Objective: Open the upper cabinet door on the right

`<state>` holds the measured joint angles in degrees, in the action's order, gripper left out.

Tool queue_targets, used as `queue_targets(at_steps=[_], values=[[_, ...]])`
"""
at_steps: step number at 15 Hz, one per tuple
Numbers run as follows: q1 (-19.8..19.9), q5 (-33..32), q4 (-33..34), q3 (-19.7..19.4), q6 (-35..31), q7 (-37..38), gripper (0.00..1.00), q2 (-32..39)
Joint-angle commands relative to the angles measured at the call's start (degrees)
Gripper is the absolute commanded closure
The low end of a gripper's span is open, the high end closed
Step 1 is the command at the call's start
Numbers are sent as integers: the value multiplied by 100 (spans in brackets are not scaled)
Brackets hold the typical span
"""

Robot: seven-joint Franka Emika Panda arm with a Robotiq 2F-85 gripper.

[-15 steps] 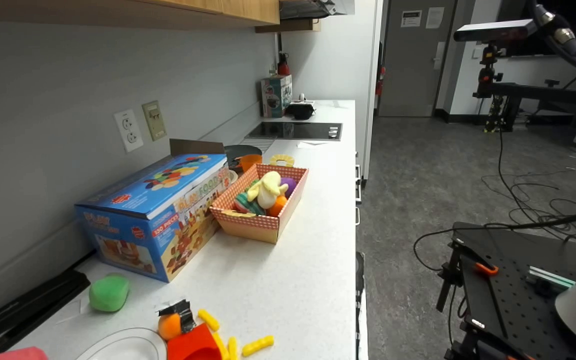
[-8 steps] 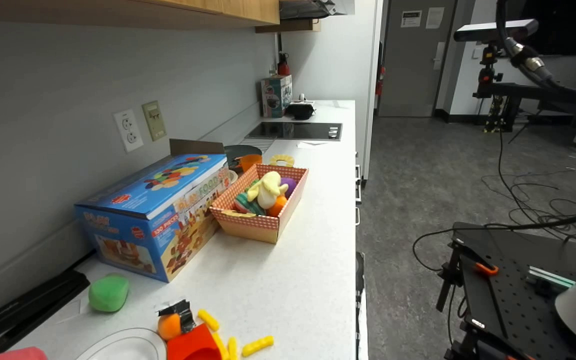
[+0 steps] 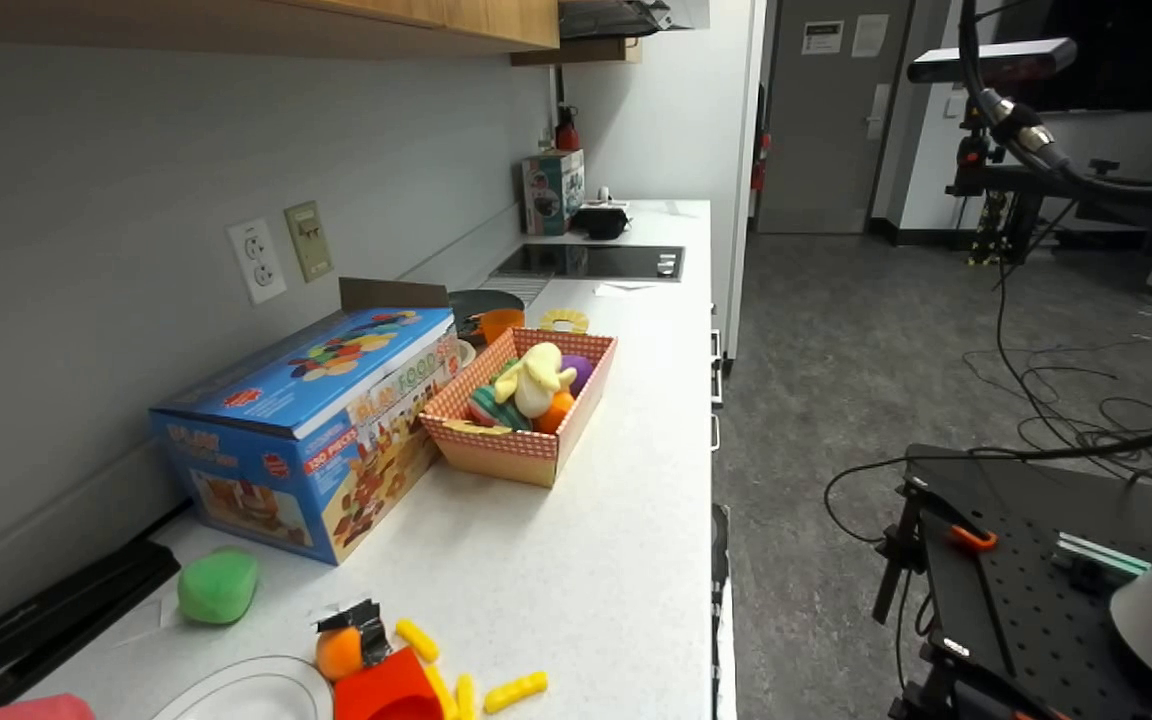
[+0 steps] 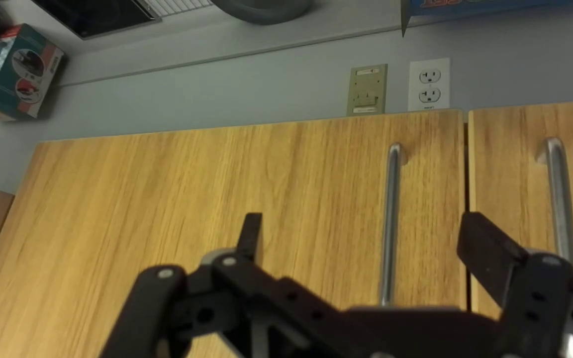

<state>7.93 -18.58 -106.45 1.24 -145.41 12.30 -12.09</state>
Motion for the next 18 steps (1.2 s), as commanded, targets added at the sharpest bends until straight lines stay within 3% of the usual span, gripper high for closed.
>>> queue_targets(at_steps=[1, 9, 14, 15, 18], values=[[47, -128, 83, -16, -62, 321, 0, 119], [13, -93, 220, -52, -122, 551, 0, 317], [105, -512, 72, 35, -314, 1255, 0, 237], [4, -282, 41, -44, -209, 907, 0, 220], [4, -302, 20, -43, -208, 939, 0, 226]])
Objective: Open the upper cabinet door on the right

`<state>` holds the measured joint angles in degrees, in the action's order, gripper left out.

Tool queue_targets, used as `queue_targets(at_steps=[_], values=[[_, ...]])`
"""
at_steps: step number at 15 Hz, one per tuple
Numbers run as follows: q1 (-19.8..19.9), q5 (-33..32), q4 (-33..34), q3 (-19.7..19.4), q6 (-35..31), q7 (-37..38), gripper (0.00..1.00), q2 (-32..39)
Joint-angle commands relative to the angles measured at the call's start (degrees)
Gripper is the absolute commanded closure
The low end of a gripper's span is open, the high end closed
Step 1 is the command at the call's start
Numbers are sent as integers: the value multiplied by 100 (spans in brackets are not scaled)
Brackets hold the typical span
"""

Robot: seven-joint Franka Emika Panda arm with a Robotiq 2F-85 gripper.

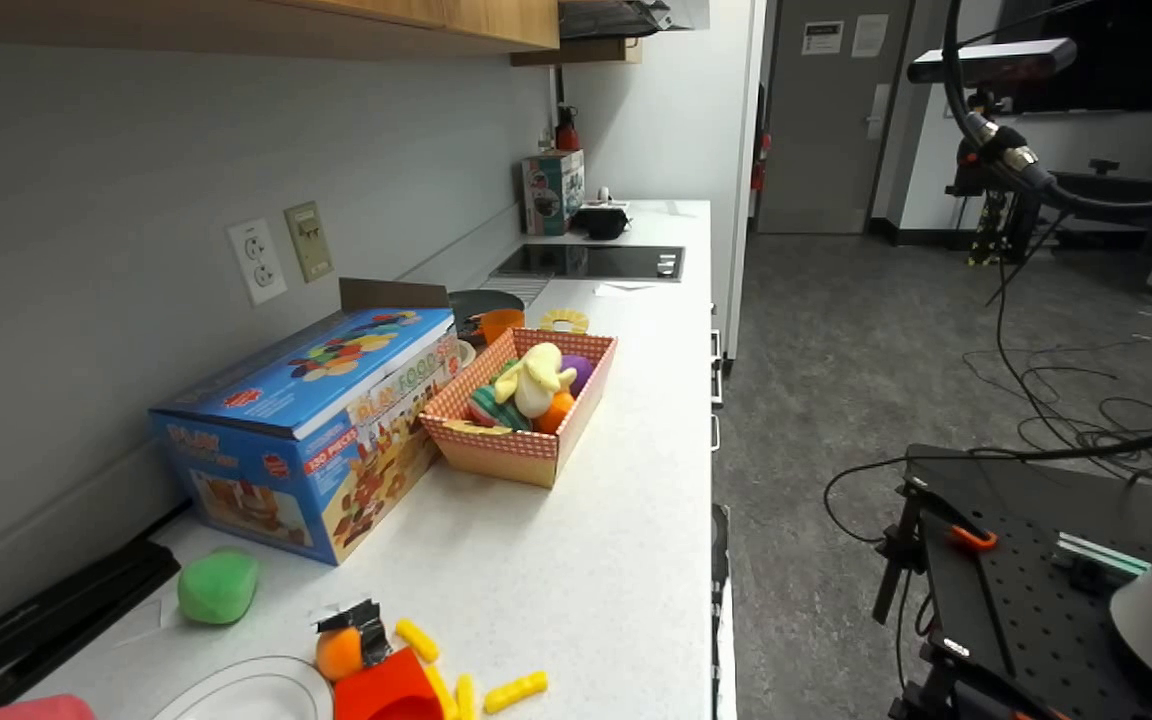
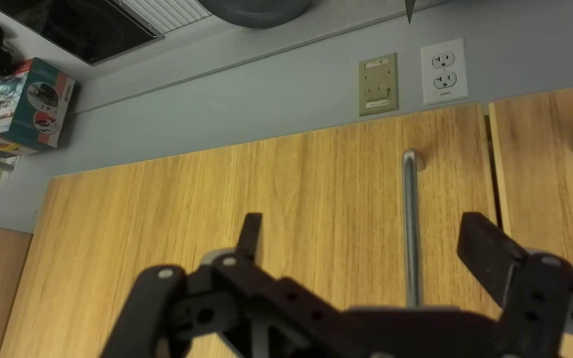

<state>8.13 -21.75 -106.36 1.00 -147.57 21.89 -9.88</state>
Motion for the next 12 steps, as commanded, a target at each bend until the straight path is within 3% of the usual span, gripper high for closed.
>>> queue_targets(at_steps=[1, 12], values=[[-16, 15, 12, -19, 7, -20, 0, 6], [-74, 336, -33, -40, -125, -53, 0, 23]])
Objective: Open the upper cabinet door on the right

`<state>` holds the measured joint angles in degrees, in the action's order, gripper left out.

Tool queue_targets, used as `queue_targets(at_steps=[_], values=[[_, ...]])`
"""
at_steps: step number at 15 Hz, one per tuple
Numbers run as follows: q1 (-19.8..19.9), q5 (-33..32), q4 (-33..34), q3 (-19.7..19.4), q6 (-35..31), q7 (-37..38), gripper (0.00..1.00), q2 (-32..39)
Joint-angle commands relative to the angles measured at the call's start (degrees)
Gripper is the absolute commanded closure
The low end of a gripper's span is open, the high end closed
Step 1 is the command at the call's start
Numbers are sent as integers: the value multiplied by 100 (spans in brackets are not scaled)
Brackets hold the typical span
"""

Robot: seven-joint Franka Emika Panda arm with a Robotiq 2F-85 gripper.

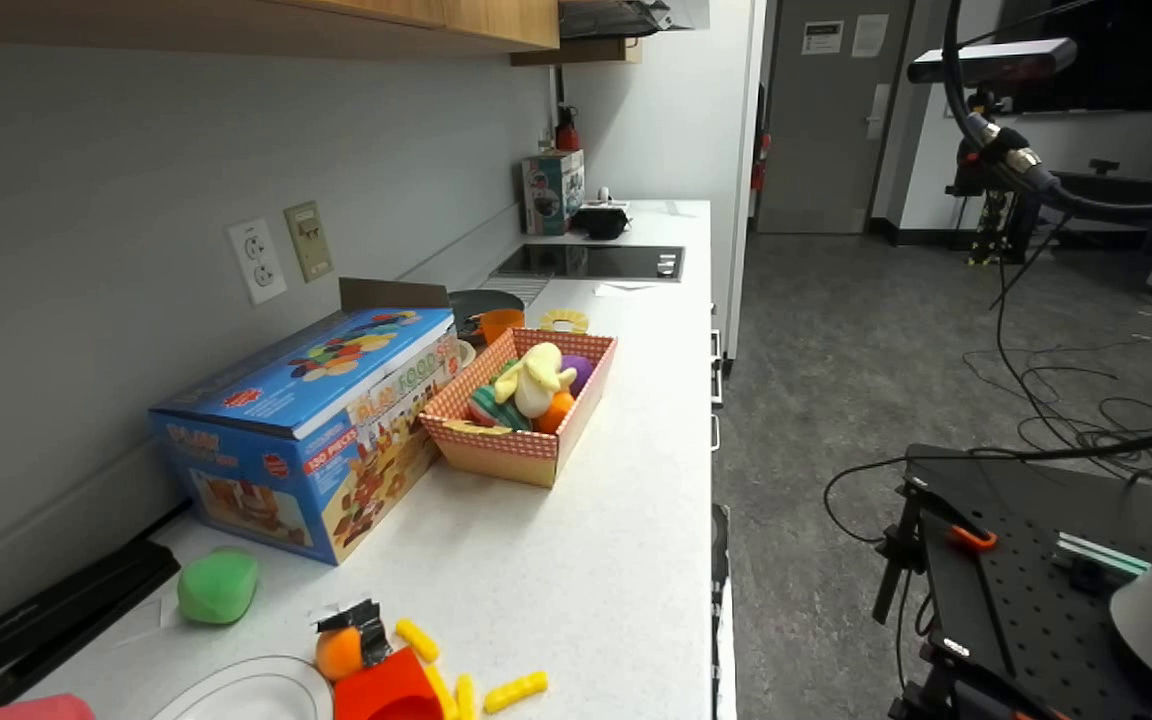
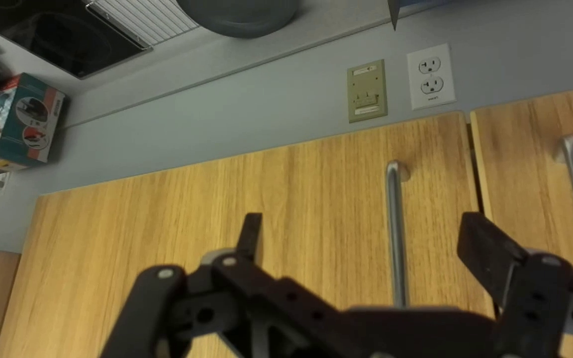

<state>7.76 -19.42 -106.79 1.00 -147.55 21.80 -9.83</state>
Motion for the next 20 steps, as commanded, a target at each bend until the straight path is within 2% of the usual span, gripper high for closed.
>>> queue_targets(at_steps=[1, 6, 10, 13, 20], values=[[-15, 21, 7, -32, -156, -23, 0, 20], [196, -768, 9, 30, -749, 397, 0, 94], [136, -596, -33, -10, -1021, 361, 0, 132], [159, -677, -29, 3, -985, 371, 0, 141], [394, -1779, 45, 36, -1073, 708, 0, 178]])
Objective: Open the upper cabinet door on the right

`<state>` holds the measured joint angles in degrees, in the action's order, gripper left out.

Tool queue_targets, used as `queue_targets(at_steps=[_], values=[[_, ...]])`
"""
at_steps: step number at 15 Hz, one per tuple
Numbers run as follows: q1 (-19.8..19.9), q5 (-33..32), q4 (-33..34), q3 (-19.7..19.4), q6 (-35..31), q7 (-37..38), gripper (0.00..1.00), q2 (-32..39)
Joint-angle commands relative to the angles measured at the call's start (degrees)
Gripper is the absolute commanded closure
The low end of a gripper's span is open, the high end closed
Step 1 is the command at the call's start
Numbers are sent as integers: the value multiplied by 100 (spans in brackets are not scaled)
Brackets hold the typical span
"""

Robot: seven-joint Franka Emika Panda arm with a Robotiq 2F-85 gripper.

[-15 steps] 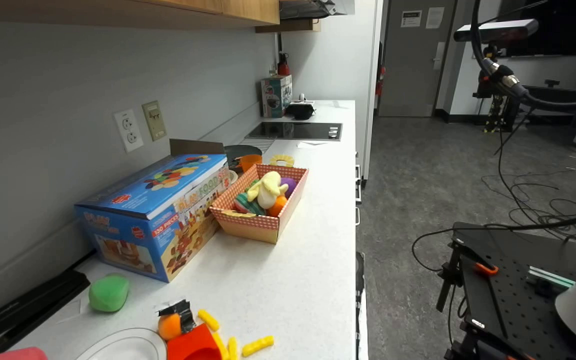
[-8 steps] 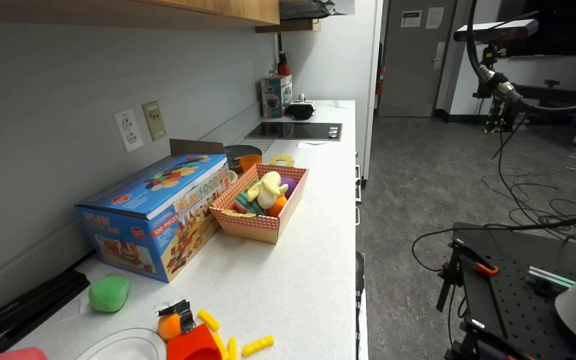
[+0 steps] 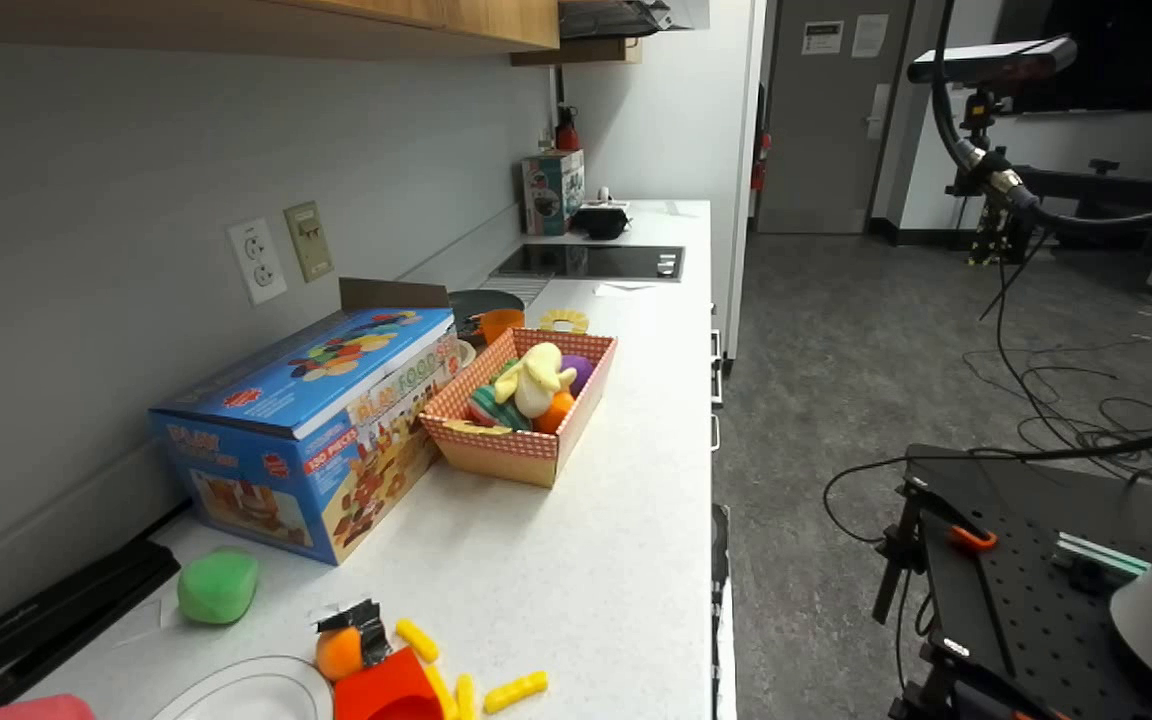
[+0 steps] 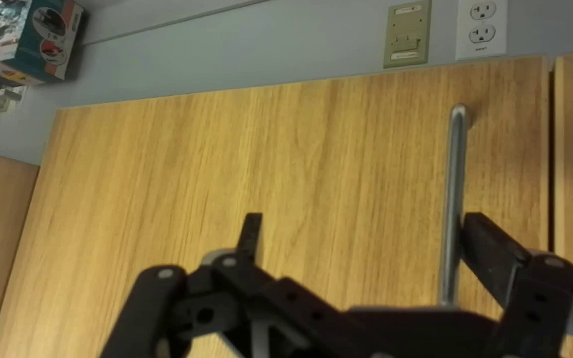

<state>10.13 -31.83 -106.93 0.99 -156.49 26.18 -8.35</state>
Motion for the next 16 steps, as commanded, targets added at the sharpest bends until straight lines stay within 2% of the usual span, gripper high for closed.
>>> queue_targets(at_steps=[1, 3, 5, 8, 11, 13, 16], values=[[162, -714, 64, 40, -219, 328, 0, 36], [186, -1148, 93, 48, -198, 513, 0, 34], [229, -1767, 136, 99, 129, 787, 0, -23], [174, -2359, 136, 130, 468, 841, 0, -86], [164, -2535, 47, 127, 862, 612, 0, -128], [178, -2489, -126, 61, 1127, 278, 0, -382], [-91, -1440, -202, -440, 1467, -706, 0, -533]])
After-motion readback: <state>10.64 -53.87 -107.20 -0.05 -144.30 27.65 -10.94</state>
